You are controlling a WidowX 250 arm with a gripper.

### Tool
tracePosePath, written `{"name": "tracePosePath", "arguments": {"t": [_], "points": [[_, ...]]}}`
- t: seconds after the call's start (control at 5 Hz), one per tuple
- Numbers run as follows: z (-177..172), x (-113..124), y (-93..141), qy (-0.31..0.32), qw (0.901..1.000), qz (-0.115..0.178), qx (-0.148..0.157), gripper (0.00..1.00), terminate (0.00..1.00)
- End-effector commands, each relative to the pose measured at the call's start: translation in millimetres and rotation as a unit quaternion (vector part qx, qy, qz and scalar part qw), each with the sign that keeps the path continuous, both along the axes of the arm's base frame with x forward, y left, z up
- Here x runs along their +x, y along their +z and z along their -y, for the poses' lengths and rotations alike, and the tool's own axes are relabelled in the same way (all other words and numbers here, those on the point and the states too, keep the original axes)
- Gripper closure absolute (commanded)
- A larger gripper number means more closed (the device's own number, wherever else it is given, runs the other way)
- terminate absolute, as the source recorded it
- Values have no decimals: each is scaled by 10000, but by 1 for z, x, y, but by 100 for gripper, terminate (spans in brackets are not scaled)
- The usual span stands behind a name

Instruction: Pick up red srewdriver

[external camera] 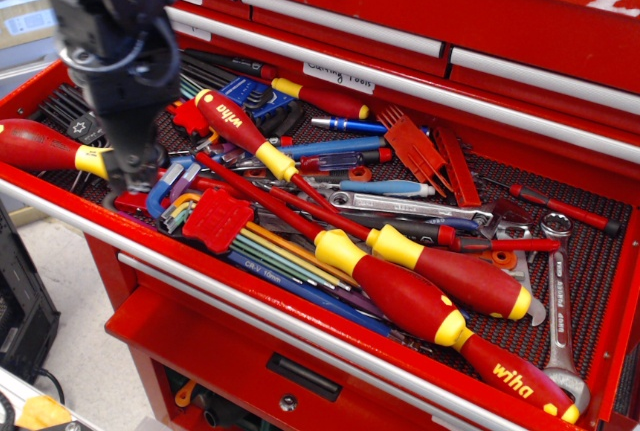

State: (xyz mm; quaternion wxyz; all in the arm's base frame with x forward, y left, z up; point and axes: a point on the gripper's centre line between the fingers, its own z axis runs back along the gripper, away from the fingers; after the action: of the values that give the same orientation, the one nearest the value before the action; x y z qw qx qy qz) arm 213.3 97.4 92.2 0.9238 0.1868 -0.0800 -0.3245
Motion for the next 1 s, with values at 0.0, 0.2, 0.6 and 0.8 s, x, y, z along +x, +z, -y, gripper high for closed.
{"name": "tracePosePath", "arguments": {"t": [0.0, 0.2, 0.6, 0.8], "points": [[-43, 19, -18, -825, 9963, 147, 196, 0, 0], [-66, 23, -28, -1142, 9934, 77, 105, 0, 0], [-94, 31, -46, -1523, 9883, 29, -127, 0, 0], [-104, 34, -52, -1534, 9878, -73, -252, 0, 0]]}}
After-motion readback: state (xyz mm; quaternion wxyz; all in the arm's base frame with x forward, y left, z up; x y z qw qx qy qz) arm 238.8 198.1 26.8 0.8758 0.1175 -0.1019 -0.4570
